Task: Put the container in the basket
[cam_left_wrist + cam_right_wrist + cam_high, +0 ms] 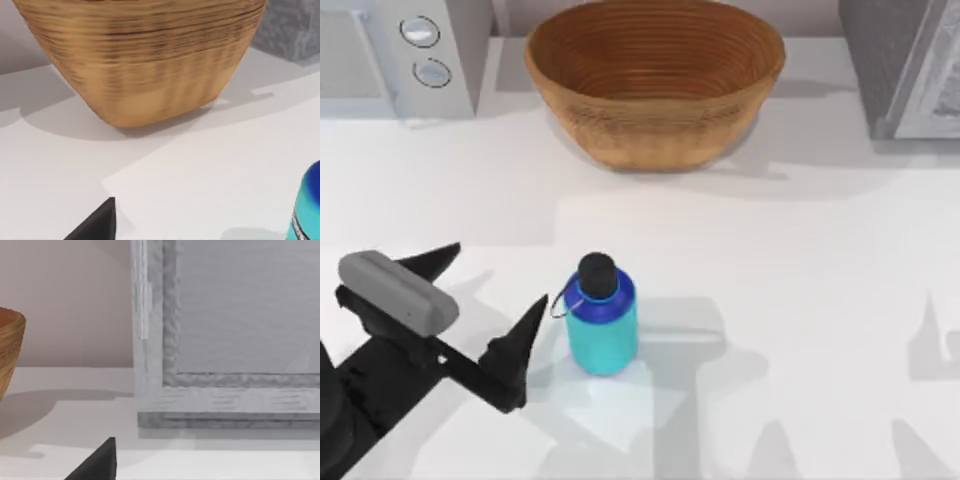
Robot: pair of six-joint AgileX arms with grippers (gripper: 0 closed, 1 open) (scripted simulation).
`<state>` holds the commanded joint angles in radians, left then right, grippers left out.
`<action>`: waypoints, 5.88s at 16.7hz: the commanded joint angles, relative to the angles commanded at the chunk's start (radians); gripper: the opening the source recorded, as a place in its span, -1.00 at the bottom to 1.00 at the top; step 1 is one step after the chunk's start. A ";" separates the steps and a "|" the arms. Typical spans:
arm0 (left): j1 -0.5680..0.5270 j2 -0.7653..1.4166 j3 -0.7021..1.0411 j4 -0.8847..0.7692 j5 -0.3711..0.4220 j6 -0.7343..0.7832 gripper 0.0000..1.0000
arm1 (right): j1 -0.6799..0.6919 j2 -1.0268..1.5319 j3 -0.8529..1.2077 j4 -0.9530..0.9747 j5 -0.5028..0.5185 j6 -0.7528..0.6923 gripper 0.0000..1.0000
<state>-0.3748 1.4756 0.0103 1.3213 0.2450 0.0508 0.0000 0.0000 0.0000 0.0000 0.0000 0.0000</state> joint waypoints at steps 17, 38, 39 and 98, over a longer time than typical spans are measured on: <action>-0.118 0.581 0.001 0.441 0.075 0.028 1.00 | 0.000 0.000 0.000 0.000 0.000 0.000 1.00; -0.216 0.607 0.260 0.285 -0.014 0.007 1.00 | 0.000 0.000 0.000 0.000 0.000 0.000 1.00; -0.218 0.607 0.264 0.281 -0.015 0.007 1.00 | 0.000 0.000 0.000 0.000 0.000 0.000 1.00; 0.144 -1.218 0.054 -1.363 0.317 0.077 -1.00 | 0.000 0.000 0.000 0.000 0.000 0.000 1.00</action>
<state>-0.2310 0.2579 0.0643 -0.0421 0.5621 0.1281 0.0000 0.0000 0.0000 0.0000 0.0000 0.0000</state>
